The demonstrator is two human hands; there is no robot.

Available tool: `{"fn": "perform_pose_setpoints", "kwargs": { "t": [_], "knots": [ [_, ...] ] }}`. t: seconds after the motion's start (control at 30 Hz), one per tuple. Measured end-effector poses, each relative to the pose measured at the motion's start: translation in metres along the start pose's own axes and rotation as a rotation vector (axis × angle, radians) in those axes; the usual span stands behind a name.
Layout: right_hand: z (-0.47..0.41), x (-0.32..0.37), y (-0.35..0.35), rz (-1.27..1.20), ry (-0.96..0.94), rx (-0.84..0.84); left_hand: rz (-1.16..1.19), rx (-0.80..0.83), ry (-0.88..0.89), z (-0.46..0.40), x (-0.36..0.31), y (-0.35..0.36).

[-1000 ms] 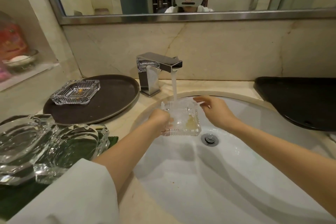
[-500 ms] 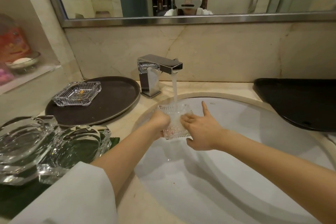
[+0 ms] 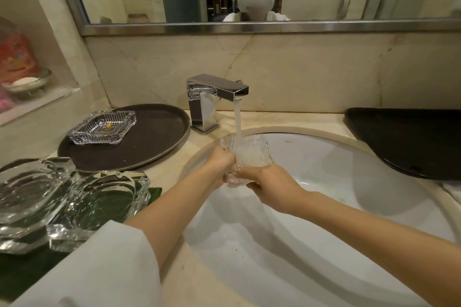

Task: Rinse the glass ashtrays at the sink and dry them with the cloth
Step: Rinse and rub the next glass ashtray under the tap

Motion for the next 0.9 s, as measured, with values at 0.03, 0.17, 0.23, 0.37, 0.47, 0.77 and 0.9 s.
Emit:
{"fn": "perform_pose_setpoints", "kwargs": {
  "t": [0.03, 0.17, 0.23, 0.37, 0.47, 0.77, 0.9],
  "knots": [
    [0.003, -0.002, -0.004, 0.003, 0.007, -0.018, 0.004, 0.001, 0.005, 0.001, -0.001, 0.002],
    [0.014, -0.010, -0.016, 0.285, -0.074, -0.160, -0.004, -0.006, 0.056, 0.002, -0.004, 0.006],
    [0.014, -0.019, -0.014, 0.465, -0.078, -0.138, -0.023, -0.017, 0.073, 0.001, -0.004, 0.003],
    [0.012, -0.019, -0.009, 0.502, -0.032, -0.080, -0.067, -0.049, 0.079, 0.001, -0.007, -0.006],
    [0.010, -0.011, -0.007, 0.249, 0.062, -0.037, -0.052, -0.056, 0.075, 0.001, -0.005, -0.010],
    [0.007, 0.018, -0.002, 0.165, -0.119, -0.154, -0.027, 0.009, 0.159, 0.006, -0.014, -0.006],
    [-0.003, 0.006, -0.007, 0.299, -0.031, 0.098, -0.068, 0.063, 0.139, 0.009, -0.010, -0.006]
  ]
}}
Point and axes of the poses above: each hand's wrist, its own z-axis away from the middle knuckle, its own y-axis out of the palm, x = y × z, the point moved 5 cm from there along -z, towards the middle knuckle, and after that the axes turned 10 degrees about x, right-handed, at the moved point
